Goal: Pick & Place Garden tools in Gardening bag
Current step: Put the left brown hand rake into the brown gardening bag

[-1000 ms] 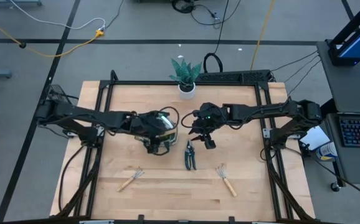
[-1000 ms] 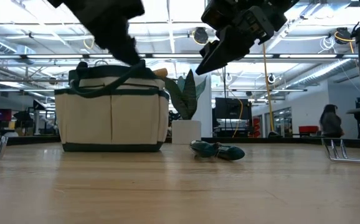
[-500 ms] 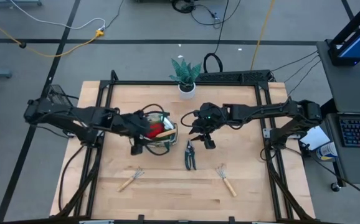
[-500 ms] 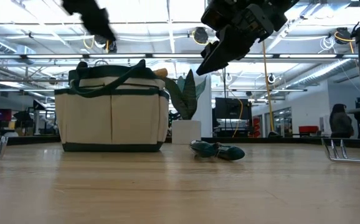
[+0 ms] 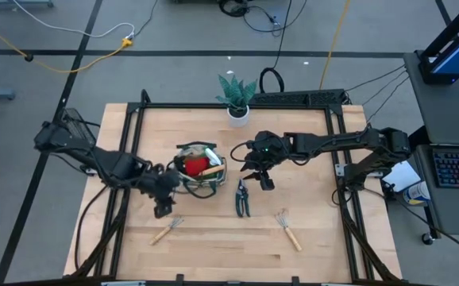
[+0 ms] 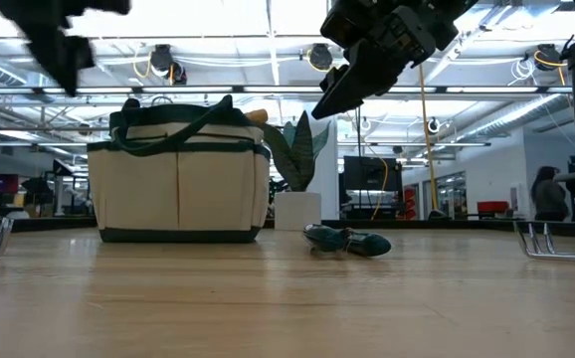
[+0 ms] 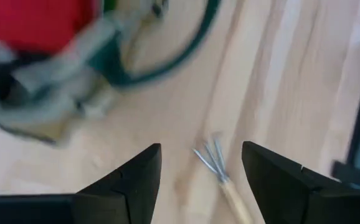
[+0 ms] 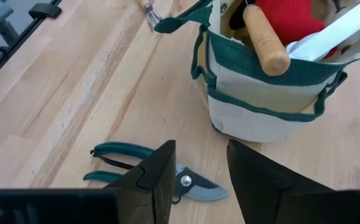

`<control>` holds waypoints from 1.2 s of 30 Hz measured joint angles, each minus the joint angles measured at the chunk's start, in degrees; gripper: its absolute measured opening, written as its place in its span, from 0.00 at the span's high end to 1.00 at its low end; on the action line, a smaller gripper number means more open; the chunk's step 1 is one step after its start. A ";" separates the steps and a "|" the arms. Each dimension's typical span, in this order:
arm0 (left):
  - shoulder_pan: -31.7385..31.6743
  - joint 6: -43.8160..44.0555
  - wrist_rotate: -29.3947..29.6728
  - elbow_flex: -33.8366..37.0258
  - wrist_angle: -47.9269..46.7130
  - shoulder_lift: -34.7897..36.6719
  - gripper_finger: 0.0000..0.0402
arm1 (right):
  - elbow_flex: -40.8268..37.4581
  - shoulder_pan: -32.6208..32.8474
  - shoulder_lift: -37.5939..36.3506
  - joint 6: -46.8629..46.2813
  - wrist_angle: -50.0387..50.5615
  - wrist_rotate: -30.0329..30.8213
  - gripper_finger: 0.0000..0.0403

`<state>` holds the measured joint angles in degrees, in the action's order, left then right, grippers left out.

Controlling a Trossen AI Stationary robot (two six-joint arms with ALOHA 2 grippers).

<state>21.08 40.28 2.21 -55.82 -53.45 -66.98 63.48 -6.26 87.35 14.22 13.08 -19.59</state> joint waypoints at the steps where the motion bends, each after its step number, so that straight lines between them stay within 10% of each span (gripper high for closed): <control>1: 0.87 2.43 -1.04 0.84 0.43 -0.08 0.43 | 0.00 0.00 0.00 0.00 -0.04 0.00 0.67; 11: 9.83 26.72 -6.30 13.01 12.85 -0.17 0.43 | 0.00 0.00 -0.02 0.35 -1.24 0.02 0.67; 36: 22.94 38.66 -0.13 31.99 46.99 -5.62 0.43 | 0.00 0.00 -0.02 0.41 -1.73 0.02 0.67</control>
<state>44.02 78.94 2.08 -23.83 -6.46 -72.60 63.48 -6.26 87.33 14.62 11.35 -19.57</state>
